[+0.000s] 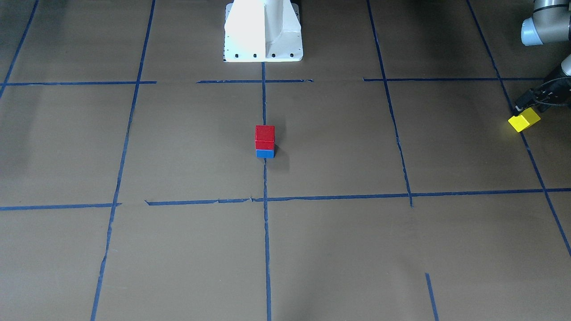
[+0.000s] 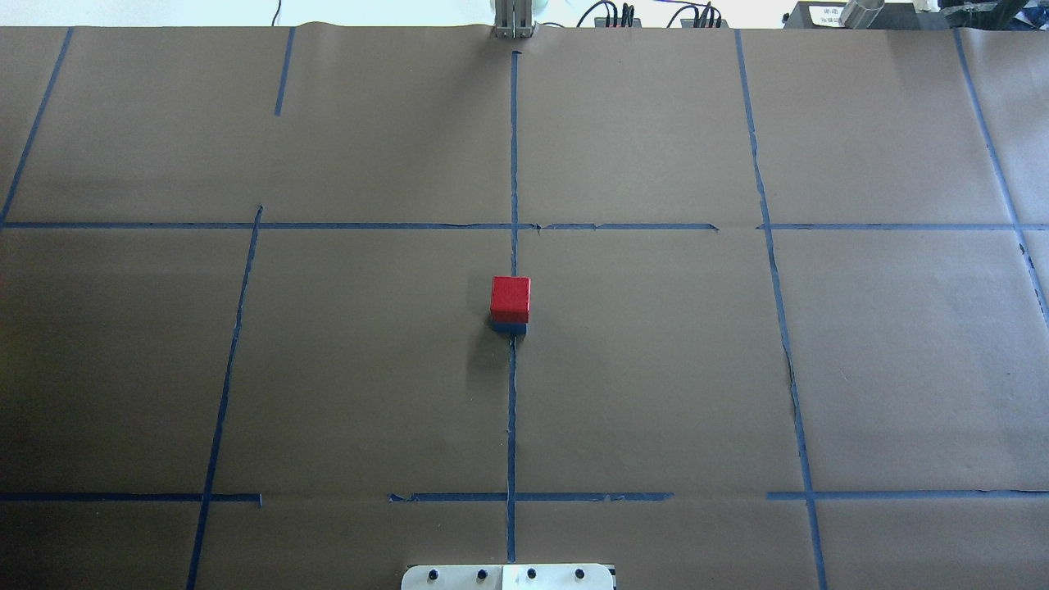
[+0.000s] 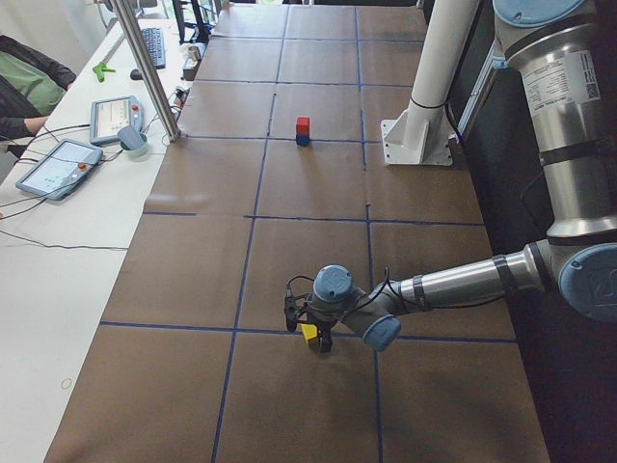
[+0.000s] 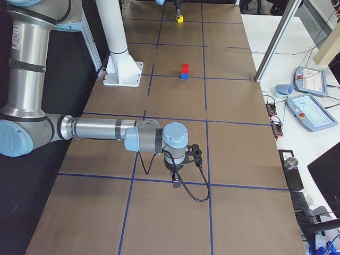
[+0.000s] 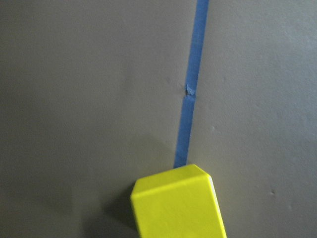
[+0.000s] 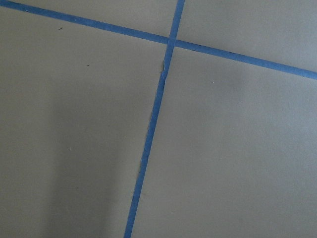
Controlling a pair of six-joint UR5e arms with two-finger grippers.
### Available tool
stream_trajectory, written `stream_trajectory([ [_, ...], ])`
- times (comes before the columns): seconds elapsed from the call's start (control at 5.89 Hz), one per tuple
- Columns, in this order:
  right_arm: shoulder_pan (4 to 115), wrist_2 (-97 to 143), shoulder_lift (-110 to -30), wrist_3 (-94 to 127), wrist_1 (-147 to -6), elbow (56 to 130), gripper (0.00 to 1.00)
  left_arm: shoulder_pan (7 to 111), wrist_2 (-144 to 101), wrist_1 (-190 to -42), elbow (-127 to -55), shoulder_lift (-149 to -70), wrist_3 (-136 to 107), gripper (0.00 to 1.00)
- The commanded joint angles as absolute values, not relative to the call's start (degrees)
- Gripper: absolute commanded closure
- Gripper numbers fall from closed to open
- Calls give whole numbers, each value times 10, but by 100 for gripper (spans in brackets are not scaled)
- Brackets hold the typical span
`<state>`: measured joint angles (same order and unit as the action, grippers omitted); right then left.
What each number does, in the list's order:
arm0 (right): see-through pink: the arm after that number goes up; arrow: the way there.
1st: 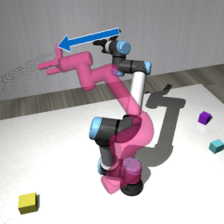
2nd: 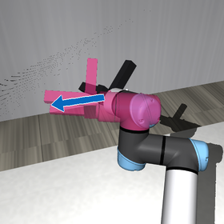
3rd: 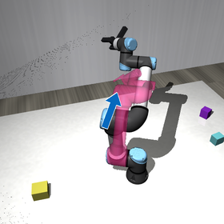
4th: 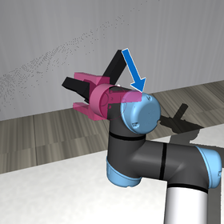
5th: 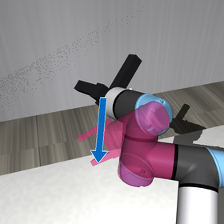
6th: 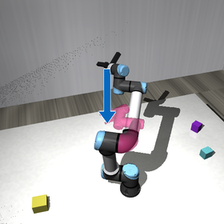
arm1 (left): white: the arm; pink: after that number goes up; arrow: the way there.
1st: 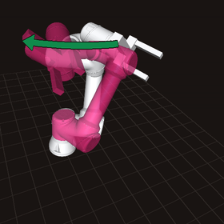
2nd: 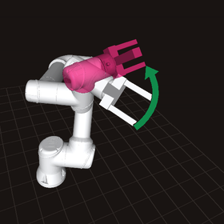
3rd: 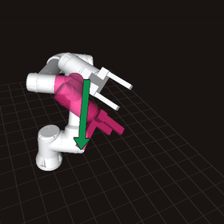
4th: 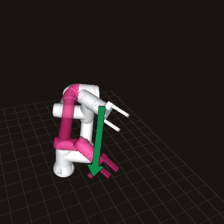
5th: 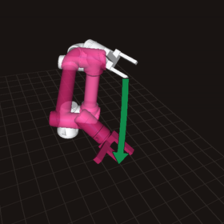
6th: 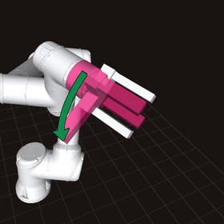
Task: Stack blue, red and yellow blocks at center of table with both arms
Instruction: 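Move the left gripper to the yellow cube and grasp it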
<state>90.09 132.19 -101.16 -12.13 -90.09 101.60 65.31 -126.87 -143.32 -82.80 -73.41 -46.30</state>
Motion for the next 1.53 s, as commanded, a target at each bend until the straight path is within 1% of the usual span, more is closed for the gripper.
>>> stream_trajectory([
  [0.0,901,1322,-1012,-121,-901,1016,0,651,-1249,-1431,-822,-737,-462,76],
  [0.34,901,1322,-1012,-121,-901,1016,0,650,-1249,-1431,-822,-743,-462,94],
  [0.51,901,1322,-1012,-121,-901,1017,0,650,-1252,-1428,-843,-744,-463,98],
  [0.85,901,1322,-1012,-121,-901,1017,0,633,-1253,-1421,-944,-751,-462,99],
  [1.02,901,1322,-1012,-121,-901,1017,0,587,-1252,-1418,-980,-768,-462,100],
  [1.19,901,1322,-1012,-121,-901,1016,0,571,-1255,-1362,-1003,-827,-462,100],
  [1.36,901,1322,-1012,-121,-901,1016,0,557,-1254,-1257,-1032,-917,-462,100],
])
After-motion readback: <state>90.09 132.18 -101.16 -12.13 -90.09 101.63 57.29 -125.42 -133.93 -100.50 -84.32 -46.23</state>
